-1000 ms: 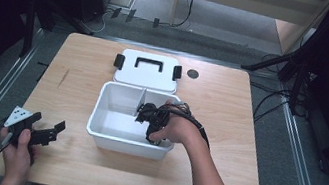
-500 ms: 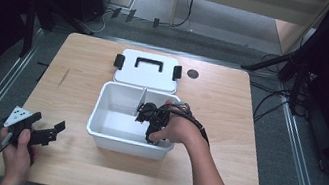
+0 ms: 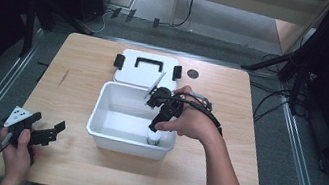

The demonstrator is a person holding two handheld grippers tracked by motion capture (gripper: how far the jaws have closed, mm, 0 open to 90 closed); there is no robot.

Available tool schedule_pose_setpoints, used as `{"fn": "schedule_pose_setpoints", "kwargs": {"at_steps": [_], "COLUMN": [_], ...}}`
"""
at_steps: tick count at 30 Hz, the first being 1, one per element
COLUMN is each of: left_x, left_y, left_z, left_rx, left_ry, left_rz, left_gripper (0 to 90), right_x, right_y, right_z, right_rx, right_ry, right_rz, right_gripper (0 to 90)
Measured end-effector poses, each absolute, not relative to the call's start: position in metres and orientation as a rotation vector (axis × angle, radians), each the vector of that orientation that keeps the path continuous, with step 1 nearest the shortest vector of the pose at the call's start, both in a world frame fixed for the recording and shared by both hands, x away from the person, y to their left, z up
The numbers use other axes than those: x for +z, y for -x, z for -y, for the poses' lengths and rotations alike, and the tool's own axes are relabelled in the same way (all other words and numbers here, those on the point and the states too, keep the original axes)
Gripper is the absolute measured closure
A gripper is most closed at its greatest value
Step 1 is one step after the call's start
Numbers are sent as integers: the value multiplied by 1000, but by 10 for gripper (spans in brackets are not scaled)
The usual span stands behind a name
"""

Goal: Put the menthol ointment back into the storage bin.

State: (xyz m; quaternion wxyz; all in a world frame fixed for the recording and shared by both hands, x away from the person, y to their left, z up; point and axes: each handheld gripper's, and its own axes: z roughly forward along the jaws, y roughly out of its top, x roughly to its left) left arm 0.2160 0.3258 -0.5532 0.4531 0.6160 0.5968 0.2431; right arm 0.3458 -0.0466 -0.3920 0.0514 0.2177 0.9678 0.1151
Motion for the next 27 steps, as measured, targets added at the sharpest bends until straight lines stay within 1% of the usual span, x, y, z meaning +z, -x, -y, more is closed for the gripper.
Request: {"fn": "schedule_pose_setpoints", "kwargs": {"at_steps": [4,8,10,14,20,27], "left_x": [-553,-553,-553,-553,-553,-553], "left_y": [-216,-216,-216,-216,-215,-215], "left_z": [-326,-325,-325,-324,-324,-324], "left_rx": [601,602,606,612,609,608], "left_ry": [-1524,-1524,-1527,-1528,-1537,-1536], "left_rz": [-1472,-1473,-1472,-1473,-1471,-1472], "left_gripper": [0,0,0,0,0,0], "right_x": [-374,-363,-360,-356,-364,-389], "right_y": [-341,-338,-337,-336,-330,-325], "right_z": [65,88,101,127,169,213], "right_rx": [404,424,441,505,570,662], "right_ry": [-747,-820,-873,-963,-1093,-1262], "right_rz": [-2854,-2770,-2748,-2706,-2643,-2545], "right_gripper": [148,121,79,47,33,28]}}
